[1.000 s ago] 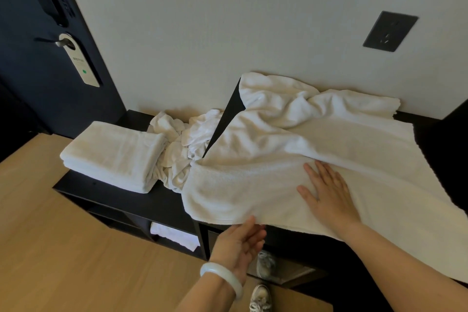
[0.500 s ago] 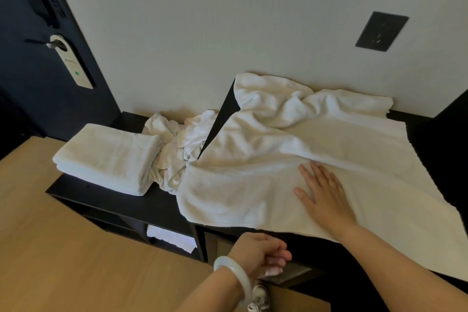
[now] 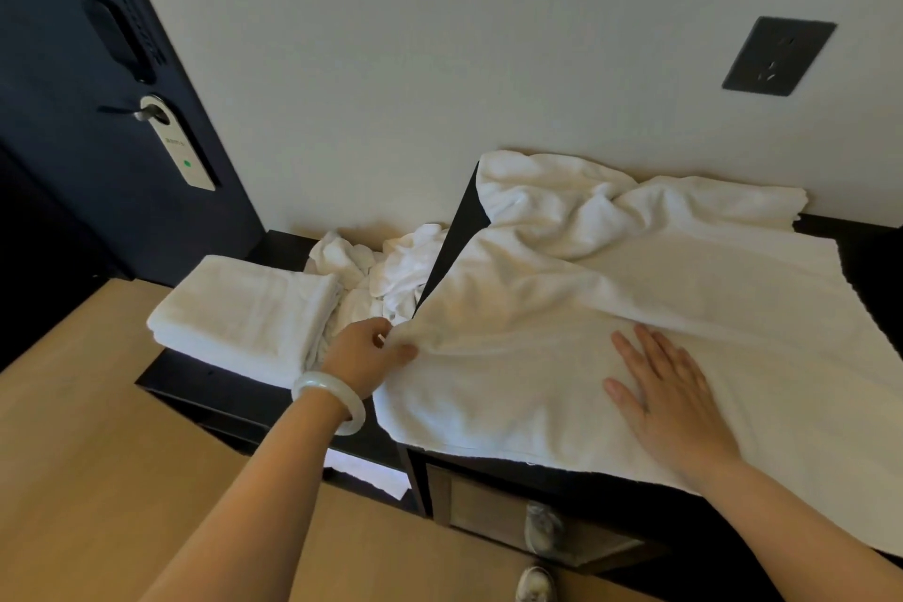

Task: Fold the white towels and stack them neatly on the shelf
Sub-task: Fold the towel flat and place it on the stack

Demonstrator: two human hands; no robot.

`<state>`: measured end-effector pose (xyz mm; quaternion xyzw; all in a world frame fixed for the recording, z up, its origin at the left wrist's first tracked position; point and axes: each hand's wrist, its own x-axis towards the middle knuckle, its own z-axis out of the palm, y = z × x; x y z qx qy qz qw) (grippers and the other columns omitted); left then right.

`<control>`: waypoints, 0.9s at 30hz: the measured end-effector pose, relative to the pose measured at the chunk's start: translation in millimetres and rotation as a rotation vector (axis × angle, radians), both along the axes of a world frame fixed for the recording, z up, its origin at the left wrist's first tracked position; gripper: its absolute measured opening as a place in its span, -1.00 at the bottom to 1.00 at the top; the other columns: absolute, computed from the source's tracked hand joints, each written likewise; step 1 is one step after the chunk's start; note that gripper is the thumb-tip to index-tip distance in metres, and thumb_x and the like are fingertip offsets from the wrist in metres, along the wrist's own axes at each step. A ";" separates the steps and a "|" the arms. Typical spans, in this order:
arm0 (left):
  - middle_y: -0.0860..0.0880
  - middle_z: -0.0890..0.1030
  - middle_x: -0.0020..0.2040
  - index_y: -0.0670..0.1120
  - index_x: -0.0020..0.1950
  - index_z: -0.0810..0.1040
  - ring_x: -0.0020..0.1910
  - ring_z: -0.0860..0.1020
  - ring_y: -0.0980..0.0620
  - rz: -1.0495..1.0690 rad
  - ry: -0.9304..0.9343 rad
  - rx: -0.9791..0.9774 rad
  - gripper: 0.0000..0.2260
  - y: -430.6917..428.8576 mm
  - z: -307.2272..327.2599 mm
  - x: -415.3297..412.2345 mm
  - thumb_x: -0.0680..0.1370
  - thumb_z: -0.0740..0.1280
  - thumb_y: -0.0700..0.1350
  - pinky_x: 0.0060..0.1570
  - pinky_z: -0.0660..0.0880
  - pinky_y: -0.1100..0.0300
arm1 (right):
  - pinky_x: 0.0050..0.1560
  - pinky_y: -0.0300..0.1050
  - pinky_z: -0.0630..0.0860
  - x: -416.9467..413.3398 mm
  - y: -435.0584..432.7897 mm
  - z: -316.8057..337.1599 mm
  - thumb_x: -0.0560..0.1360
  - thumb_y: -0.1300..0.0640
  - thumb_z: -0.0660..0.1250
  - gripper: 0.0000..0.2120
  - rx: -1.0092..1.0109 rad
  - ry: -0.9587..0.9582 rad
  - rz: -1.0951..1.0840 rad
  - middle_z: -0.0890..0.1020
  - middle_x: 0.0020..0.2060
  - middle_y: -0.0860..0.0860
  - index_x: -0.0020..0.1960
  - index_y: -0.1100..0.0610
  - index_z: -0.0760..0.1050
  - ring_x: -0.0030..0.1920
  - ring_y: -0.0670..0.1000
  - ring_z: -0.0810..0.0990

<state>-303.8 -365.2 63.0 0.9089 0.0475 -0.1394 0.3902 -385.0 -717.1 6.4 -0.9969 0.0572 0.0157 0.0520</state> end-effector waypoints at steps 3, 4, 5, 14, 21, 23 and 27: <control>-0.15 0.67 -0.03 -0.20 0.06 0.59 -0.02 0.63 -0.15 0.202 0.226 -0.609 -0.76 7.1 3.2 -8.7 0.55 0.40 -0.04 0.09 0.57 -0.06 | 0.55 -0.08 -0.18 -0.4 0.7 1.3 0.43 -0.40 -0.33 -0.23 0.011 0.010 -0.002 -0.08 0.59 -0.08 0.58 -0.16 -0.08 0.58 -0.06 -0.12; -0.16 0.68 0.00 -0.18 0.09 0.59 0.00 0.63 -0.18 0.238 0.272 -0.629 -0.75 7.3 0.6 -11.4 0.55 0.40 -0.02 0.11 0.56 -0.10 | 0.55 -0.08 -0.18 -0.8 0.9 2.1 0.42 -0.41 -0.34 -0.23 0.014 0.012 -0.002 -0.08 0.59 -0.10 0.58 -0.16 -0.09 0.58 -0.06 -0.12; -0.15 0.67 -0.01 -0.16 0.08 0.58 -0.02 0.63 -0.16 0.215 0.262 -0.473 -0.74 8.6 -6.2 -12.0 0.55 0.39 0.02 0.07 0.55 -0.07 | 0.55 -0.07 -0.17 -1.3 0.8 2.1 0.42 -0.41 -0.33 -0.23 0.014 0.010 0.000 -0.06 0.59 -0.09 0.58 -0.16 -0.08 0.58 -0.06 -0.10; -0.21 0.63 -0.14 -0.23 -0.07 0.57 -0.23 0.56 -0.11 0.136 0.083 0.031 -0.54 11.3 -31.4 -15.3 0.61 0.20 0.18 -0.15 0.48 0.07 | 0.53 -0.09 -0.12 -18.8 4.1 2.4 0.48 -0.44 -0.35 -0.26 0.007 0.007 0.008 0.02 0.58 -0.08 0.57 -0.16 -0.03 0.57 -0.03 0.01; -0.06 0.47 -0.21 -0.13 -0.17 0.45 -0.11 0.42 -0.05 0.052 0.034 0.178 -0.59 2.2 -18.6 20.6 0.66 0.05 0.12 0.07 0.42 0.00 | 0.35 0.03 0.17 -36.0 4.9 -2.4 0.56 -0.33 -0.10 -0.40 -0.040 -0.037 -0.015 0.39 0.46 0.01 0.51 -0.15 0.26 0.40 0.12 0.37; 0.01 0.41 -0.30 -0.06 -0.27 0.37 -0.14 0.42 -0.05 0.028 0.041 0.164 -0.61 -12.4 -10.5 39.0 0.66 0.08 0.14 0.00 0.41 0.03 | 0.07 0.07 0.39 -18.3 3.6 11.4 0.54 -0.21 0.00 -0.49 -0.035 -0.171 0.009 0.61 0.10 0.04 0.25 -0.02 0.57 0.08 0.16 0.56; -0.05 0.50 -0.19 -0.16 -0.03 0.49 -0.23 0.44 -0.01 -0.042 0.043 0.200 -0.59 -39.6 -4.3 66.7 0.62 0.16 0.19 -0.18 0.36 0.17 | 0.04 0.06 0.40 28.9 -3.3 30.3 0.53 -0.07 0.01 -0.55 0.014 -0.270 -0.038 0.57 0.02 0.07 0.12 0.12 0.57 0.04 0.17 0.52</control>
